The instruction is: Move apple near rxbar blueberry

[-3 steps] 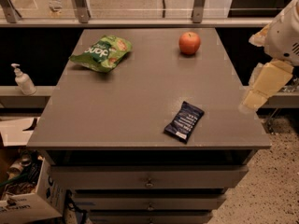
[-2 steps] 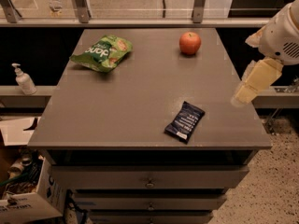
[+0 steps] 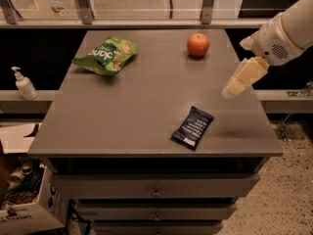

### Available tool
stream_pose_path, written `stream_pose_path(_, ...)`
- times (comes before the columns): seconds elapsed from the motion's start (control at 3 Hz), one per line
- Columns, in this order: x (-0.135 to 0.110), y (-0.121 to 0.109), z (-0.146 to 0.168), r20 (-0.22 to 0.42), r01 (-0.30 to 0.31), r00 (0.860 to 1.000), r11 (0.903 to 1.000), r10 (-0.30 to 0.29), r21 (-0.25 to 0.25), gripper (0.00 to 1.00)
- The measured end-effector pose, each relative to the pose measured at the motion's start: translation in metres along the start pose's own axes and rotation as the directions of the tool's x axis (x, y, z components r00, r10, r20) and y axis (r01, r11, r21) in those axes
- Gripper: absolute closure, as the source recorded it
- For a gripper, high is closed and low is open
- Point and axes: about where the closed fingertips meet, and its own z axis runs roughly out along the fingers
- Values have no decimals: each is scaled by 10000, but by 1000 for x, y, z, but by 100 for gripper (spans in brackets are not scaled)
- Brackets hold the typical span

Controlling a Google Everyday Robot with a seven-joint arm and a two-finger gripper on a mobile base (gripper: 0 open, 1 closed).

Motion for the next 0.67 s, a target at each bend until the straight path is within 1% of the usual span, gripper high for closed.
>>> stream_pose_path(0.33,0,0,0,1,0,10000,10000,0,-1,0)
stream_pose_path(0.67,4,-8,8,445,-593,9973,9977,578,323,0)
